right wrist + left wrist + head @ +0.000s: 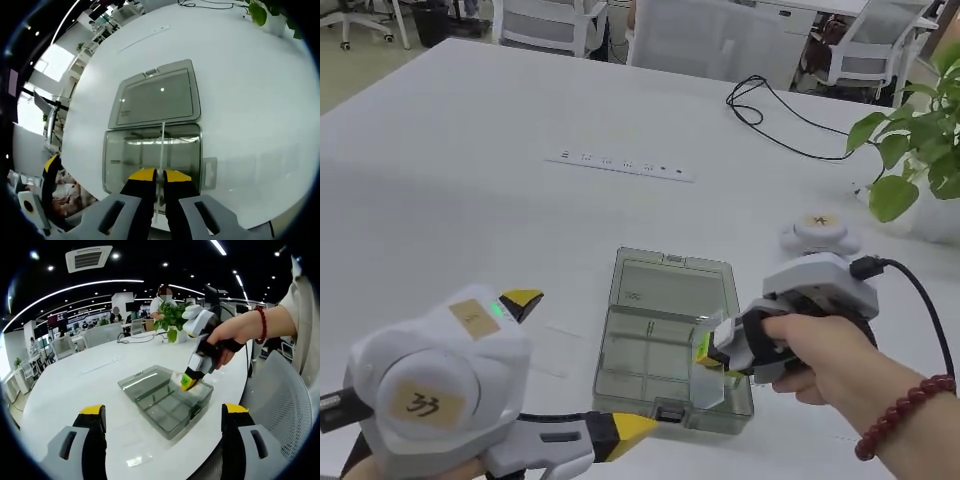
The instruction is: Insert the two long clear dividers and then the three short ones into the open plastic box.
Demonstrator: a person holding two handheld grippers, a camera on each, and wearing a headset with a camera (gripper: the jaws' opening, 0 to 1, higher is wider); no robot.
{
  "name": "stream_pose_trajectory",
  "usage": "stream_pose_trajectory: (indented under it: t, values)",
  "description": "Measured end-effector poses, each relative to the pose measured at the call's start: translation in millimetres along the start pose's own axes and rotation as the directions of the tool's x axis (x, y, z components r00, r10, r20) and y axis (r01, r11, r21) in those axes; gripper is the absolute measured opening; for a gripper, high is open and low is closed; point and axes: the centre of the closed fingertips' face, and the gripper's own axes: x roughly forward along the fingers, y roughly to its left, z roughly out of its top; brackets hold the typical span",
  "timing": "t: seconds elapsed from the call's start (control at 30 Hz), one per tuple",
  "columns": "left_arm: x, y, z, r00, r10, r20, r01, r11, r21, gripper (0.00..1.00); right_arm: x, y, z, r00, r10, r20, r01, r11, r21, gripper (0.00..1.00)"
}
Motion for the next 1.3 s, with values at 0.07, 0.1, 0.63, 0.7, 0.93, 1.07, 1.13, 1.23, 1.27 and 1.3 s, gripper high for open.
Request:
stream_pose_trajectory:
  t: [0.07, 0.1, 0.63, 0.7, 0.93, 1.07, 1.13, 1.23, 1.27, 1.3]
  values:
    - [0.0, 0.1, -0.1, 1.0, 0.0, -0.001, 0.0, 1.0, 0.001, 0.98, 0.5, 0.2, 0.6, 0.9999, -0.007, -0.012, 0.007, 1.0, -0.021, 0.07]
    - [0.0, 0.0, 0.0, 1.0, 0.0, -0.001, 0.0, 1.0, 0.001, 0.98, 0.2, 1.2, 0.6, 0.9998, -0.01, -0.016, 0.01, 1.0, -0.027, 0.07]
    - [0.3, -0.7, -0.7, 1.0, -0.006, -0.007, 0.006, 1.0, 0.0, 0.97, -1.3, -0.9, 2.7, 0.9981, -0.022, -0.057, 0.019, 0.998, -0.06, 0.07]
    - [0.4, -0.8, -0.8, 1.0, -0.006, -0.007, 0.006, 1.0, 0.001, 0.97, -1.9, -0.3, 2.3, 0.9983, -0.009, -0.057, 0.007, 0.999, -0.042, 0.07]
    - [0.8, -0.4, -0.6, 1.0, -0.005, -0.007, 0.005, 1.0, 0.0, 0.97, -1.1, -0.3, 2.9, 0.9982, -0.024, -0.055, 0.021, 0.998, -0.061, 0.07]
    - [0.9, 0.2, -0.7, 1.0, -0.003, -0.009, 0.003, 1.0, -0.001, 0.96, -0.5, 0.2, 2.4, 0.9975, -0.053, -0.046, 0.047, 0.992, -0.117, 0.07]
    - [0.9, 0.4, -0.4, 1.0, -0.001, -0.009, 0.001, 1.0, 0.0, 0.96, -0.3, 0.5, 2.7, 0.996, -0.081, -0.039, 0.073, 0.983, -0.171, 0.07]
    - [1.1, 1.4, -0.8, 0.9999, 0.002, -0.013, -0.002, 1.0, -0.002, 0.96, 1.6, 2.0, 3.2, 0.9907, -0.131, -0.034, 0.117, 0.954, -0.274, 0.07]
    - [1.0, 1.7, -0.8, 0.9999, 0.003, -0.014, -0.003, 1.0, -0.003, 0.96, 2.7, 2.5, 3.1, 0.988, -0.152, -0.029, 0.136, 0.942, -0.307, 0.07]
    - [0.9, 2.2, -0.8, 0.9999, 0.005, -0.015, -0.005, 1.0, -0.004, 0.96, 4.4, 3.0, 3.8, 0.9863, -0.163, -0.023, 0.147, 0.934, -0.324, 0.07]
